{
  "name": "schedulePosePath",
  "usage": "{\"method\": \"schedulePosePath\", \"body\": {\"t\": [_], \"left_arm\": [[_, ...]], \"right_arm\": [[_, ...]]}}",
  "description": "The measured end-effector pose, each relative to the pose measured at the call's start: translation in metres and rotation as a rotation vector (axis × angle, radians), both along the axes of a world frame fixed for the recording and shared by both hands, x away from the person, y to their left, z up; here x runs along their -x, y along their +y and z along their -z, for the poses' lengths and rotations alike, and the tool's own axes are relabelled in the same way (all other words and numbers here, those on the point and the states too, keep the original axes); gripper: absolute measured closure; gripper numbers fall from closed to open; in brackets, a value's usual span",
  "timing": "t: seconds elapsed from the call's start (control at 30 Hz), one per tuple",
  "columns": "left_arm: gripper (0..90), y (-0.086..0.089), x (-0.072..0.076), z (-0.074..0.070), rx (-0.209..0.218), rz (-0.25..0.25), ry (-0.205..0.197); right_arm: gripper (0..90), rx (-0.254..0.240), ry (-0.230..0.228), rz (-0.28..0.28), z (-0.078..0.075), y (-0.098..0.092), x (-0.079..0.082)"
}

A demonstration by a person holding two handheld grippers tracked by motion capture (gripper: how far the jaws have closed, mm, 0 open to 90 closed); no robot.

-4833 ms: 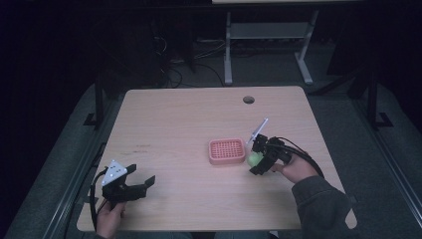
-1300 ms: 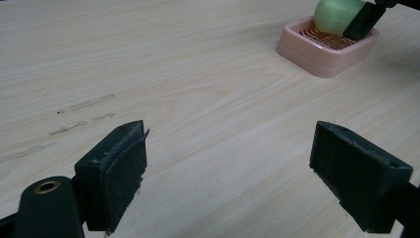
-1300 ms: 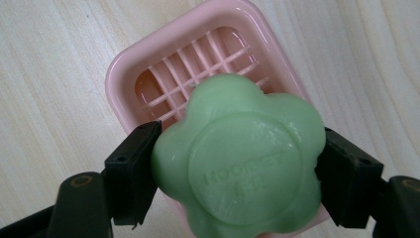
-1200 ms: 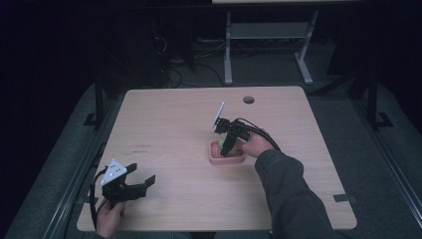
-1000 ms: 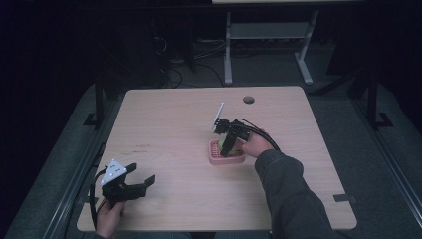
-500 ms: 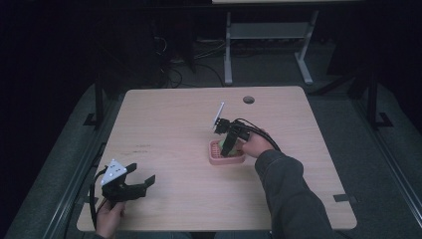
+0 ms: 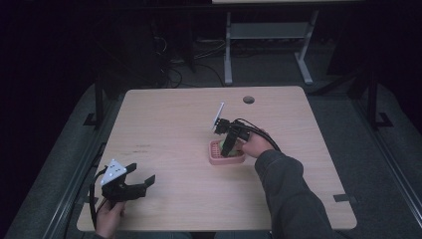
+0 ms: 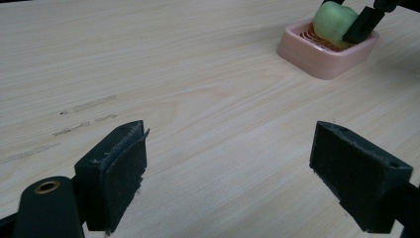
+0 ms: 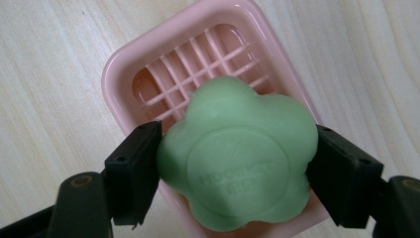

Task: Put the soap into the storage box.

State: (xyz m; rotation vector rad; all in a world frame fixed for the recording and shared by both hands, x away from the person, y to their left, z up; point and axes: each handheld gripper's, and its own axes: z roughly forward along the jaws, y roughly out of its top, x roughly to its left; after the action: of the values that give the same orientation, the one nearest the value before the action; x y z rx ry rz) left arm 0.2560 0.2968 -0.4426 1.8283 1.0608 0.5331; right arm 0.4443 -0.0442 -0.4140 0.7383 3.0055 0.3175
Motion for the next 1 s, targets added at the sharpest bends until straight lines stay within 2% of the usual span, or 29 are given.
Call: {"method": "schedulePosePath", "body": {"t": [0.43, 0.6, 1.0], "left_arm": [[14.3, 0.000, 0.000, 0.000, -0.001, 0.003, -0.002], [14.3, -0.001, 0.000, 0.000, -0.003, 0.006, -0.004], [14.3, -0.001, 0.000, 0.001, -0.010, 0.009, -0.001]], "right_arm": [[25.4, -0.005, -0.003, 0.009, -0.002, -0.001, 0.000], [26.5, -0.046, -0.011, 0.015, -0.009, -0.004, 0.000], [25.7, -0.079, -0.016, 0.031, -0.021, -0.016, 0.004]]}}
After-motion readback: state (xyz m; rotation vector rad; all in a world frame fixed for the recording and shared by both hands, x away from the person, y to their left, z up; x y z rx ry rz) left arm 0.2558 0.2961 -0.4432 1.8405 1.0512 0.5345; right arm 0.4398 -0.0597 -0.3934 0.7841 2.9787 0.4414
